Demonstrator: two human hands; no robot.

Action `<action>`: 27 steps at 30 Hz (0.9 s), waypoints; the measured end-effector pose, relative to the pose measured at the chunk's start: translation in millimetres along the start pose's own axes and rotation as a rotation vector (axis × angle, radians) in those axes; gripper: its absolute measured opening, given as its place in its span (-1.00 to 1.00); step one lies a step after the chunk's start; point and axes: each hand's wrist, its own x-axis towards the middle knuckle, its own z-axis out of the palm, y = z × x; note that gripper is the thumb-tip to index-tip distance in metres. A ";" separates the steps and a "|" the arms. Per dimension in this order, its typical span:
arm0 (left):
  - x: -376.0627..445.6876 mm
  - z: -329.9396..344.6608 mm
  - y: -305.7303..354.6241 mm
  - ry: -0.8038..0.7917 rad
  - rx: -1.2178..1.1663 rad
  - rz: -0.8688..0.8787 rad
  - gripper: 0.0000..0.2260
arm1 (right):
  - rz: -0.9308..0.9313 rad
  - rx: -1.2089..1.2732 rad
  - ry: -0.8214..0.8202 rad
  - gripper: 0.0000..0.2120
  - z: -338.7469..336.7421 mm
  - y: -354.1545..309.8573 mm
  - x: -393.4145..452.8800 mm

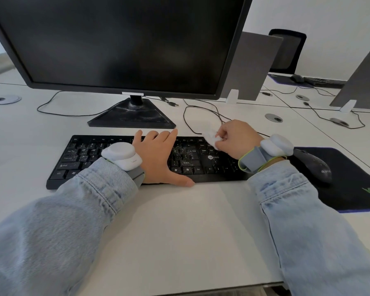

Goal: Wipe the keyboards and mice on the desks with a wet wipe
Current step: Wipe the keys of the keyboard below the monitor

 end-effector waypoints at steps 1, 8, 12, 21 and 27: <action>0.1 0.5 -0.5 0.006 0.003 0.002 0.34 | 0.019 0.001 0.022 -0.85 -0.7 2.6 -0.1; 0.4 -0.7 -1.3 0.006 -0.007 0.000 0.35 | -0.080 0.200 0.199 -0.93 -1.0 -12.9 -2.6; 0.8 -1.2 -0.2 0.001 -0.004 -0.002 0.35 | -0.142 0.132 0.036 -0.91 7.7 -20.1 -5.4; 0.0 -0.9 -1.2 0.006 -0.005 0.003 0.34 | 0.052 0.038 0.112 -0.90 -1.0 0.0 -2.2; 0.0 0.5 -0.5 0.028 0.009 0.005 0.33 | -0.204 0.147 0.002 -0.94 13.2 -24.2 -6.0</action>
